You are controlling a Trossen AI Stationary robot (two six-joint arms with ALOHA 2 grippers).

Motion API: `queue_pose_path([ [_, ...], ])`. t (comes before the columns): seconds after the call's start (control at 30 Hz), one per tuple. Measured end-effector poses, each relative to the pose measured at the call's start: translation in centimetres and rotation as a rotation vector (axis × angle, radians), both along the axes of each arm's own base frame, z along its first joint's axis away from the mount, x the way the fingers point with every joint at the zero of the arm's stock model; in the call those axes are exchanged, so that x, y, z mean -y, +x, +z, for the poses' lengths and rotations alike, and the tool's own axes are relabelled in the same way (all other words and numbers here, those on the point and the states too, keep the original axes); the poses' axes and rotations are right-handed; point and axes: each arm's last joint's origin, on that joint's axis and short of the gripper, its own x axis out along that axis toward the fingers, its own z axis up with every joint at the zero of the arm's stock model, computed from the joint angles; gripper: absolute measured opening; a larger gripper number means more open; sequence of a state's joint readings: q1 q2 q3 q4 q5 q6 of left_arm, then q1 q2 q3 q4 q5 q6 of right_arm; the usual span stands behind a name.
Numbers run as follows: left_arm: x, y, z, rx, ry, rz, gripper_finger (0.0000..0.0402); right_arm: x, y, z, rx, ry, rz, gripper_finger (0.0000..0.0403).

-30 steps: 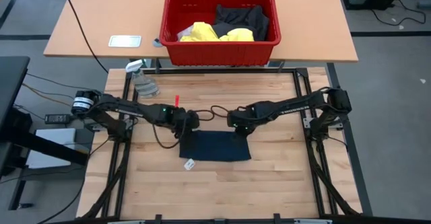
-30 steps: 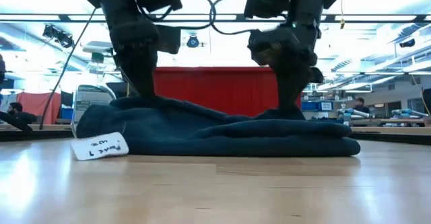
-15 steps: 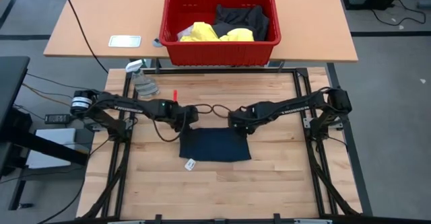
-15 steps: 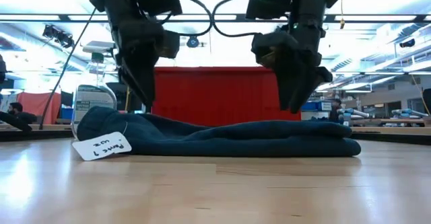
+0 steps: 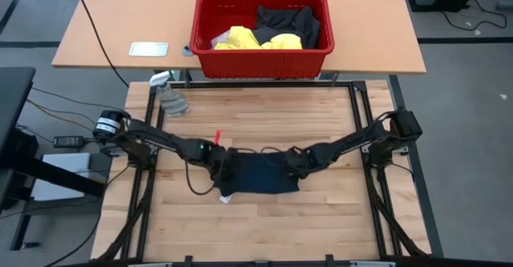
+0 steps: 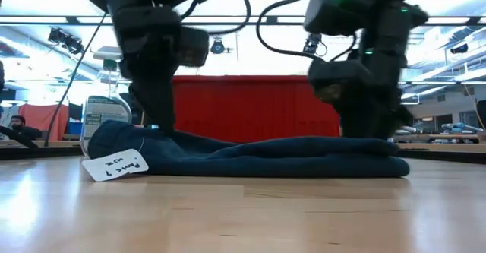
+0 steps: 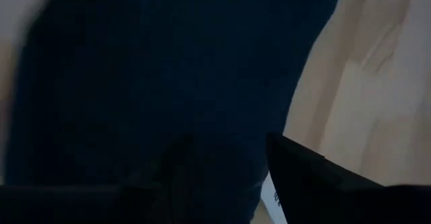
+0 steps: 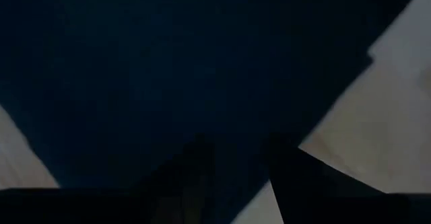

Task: Fold laundry
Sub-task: Fold the dark blue shorts

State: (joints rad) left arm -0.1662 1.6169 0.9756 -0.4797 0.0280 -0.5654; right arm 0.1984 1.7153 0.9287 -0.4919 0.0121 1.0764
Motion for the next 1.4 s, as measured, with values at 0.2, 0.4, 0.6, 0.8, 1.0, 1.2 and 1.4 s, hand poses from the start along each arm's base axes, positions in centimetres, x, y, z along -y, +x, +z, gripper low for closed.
queue_pose_path([
  [0.2, 0.8, 0.2, -2.0, -0.068, 0.030, -0.093, 0.0174, -4.5, -0.9, -0.2, 0.017, 0.172, -0.021, 0.0151],
  [0.4, -0.7, 0.5, -2.2, -0.059, 0.136, -0.256, 0.0173, -9.3, 0.3, 1.6, 0.281, 0.417, 0.004, 0.0151],
  [0.6, -2.2, 0.8, 1.7, -0.011, 0.155, -0.244, 0.0173, -9.2, 1.9, 3.5, 0.397, 0.418, 0.004, 0.0151],
  [0.8, -2.7, 0.5, 5.1, 0.081, 0.103, -0.113, 0.0174, -5.0, 3.2, 3.4, 0.374, 0.232, -0.040, 0.0151],
  [1.0, -2.4, -0.7, 3.0, 0.016, 0.038, 0.010, 0.0174, -1.3, 2.2, 1.9, 0.186, 0.091, -0.019, 0.0151],
  [1.2, 0.3, -3.3, -0.6, -0.066, -0.041, 0.098, 0.0174, -2.0, 0.9, 0.5, 0.119, 0.095, 0.003, 0.0151],
  [1.4, 2.0, -5.2, -0.3, -0.002, -0.086, 0.204, 0.0174, -4.3, -0.3, -0.5, 0.130, 0.168, -0.028, 0.0150],
])
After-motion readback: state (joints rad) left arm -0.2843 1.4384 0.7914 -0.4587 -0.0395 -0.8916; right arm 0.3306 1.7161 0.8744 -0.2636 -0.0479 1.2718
